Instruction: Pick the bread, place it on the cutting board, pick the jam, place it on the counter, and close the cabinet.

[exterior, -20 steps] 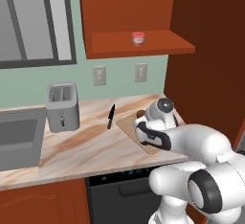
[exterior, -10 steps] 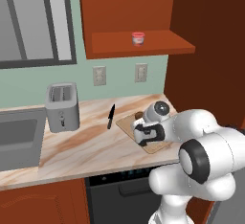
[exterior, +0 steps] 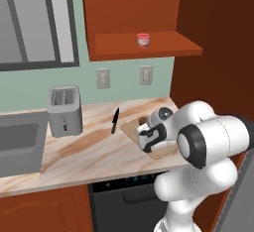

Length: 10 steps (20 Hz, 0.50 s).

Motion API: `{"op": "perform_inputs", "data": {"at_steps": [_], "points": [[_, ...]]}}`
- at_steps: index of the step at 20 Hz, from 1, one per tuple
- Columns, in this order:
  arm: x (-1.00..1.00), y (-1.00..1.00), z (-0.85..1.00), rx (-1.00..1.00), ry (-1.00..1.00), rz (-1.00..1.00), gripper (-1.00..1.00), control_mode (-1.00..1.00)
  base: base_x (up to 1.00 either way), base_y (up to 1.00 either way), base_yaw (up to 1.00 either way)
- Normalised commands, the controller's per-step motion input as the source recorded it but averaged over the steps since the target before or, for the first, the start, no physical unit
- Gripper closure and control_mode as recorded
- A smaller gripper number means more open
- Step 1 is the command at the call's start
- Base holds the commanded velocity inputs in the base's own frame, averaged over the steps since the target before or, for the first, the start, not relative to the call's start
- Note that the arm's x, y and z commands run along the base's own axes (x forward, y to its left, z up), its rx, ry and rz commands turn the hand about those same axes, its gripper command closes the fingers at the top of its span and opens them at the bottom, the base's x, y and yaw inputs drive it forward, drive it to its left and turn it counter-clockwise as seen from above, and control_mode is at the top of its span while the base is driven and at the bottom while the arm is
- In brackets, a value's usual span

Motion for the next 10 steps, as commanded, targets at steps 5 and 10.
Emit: {"op": "perform_inputs", "data": {"at_steps": [5,10], "points": [[0.00,0.00,-0.05,0.00,0.03,0.00,1.00,-1.00,0.00,0.00,0.00],[0.00,0.00,-0.09,0.00,0.02,0.00,1.00,-1.00,0.00,0.00,0.00]]}}
